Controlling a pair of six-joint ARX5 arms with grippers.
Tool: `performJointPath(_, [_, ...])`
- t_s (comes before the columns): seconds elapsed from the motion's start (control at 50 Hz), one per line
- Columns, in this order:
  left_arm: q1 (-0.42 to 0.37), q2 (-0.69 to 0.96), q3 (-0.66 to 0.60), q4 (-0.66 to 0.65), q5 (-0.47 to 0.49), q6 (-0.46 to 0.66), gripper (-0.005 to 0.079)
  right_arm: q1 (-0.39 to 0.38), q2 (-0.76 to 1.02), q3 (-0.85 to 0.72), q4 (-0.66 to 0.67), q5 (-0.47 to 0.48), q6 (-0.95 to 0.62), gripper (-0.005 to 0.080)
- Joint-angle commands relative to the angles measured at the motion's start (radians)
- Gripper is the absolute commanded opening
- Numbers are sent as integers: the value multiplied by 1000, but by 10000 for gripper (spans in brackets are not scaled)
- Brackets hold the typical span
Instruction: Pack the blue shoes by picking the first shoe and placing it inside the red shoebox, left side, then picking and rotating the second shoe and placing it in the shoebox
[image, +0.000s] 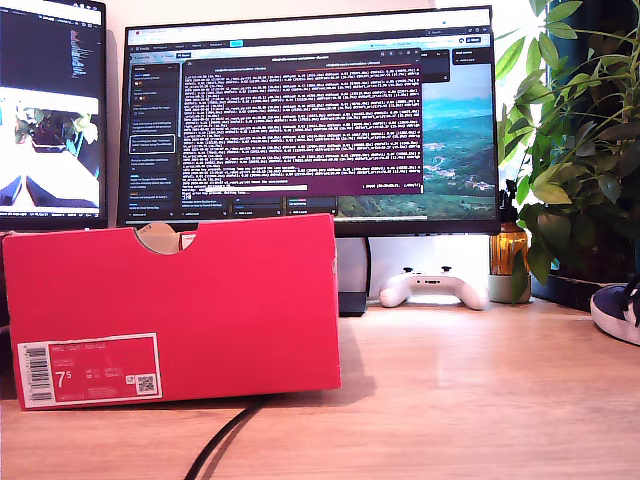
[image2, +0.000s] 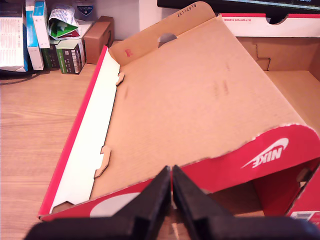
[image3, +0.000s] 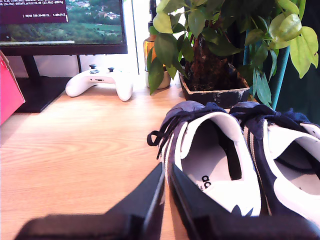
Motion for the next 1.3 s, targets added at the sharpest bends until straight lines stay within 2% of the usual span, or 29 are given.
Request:
performJointPath(0.0, [-3, -8, -24, -18, -1, 31, -19, 2, -6, -25, 11, -3, 0, -12])
performJointPath(0.58, [-3, -8, -24, -7, 3, 27, -19, 3, -6, -25, 15, -8, 2, -12])
performJointPath(0.66, [-3, -8, -24, 26, 24, -14, -19, 3, -6, -25, 40, -21, 74, -12])
performJointPath(0.76, [-3, -8, -24, 103, 73, -66, -19, 3, -6, -25, 99, -73, 227, -12])
performJointPath(1.0, [-3, -8, -24, 319, 178, -280, -19, 3, -6, -22, 330, -216, 498, -12])
performJointPath(1.06, [-3, -8, -24, 377, 187, -314, -19, 3, -6, -12, 375, -249, 538, -12])
performJointPath(1.08, [-3, -8, -24, 396, 189, -372, -19, 3, -6, -9, 386, -260, 565, -12])
performJointPath(1.12, [-3, -8, -24, 442, 192, -380, -19, 3, -6, 3, 412, -281, 592, -12])
performJointPath(1.14, [-3, -8, -24, 464, 192, -435, -19, 3, -6, 10, 426, -291, 603, -12])
performJointPath(1.28, [-3, -8, -19, 650, 232, -475, -19, 3, -4, 93, 433, -341, 619, -12])
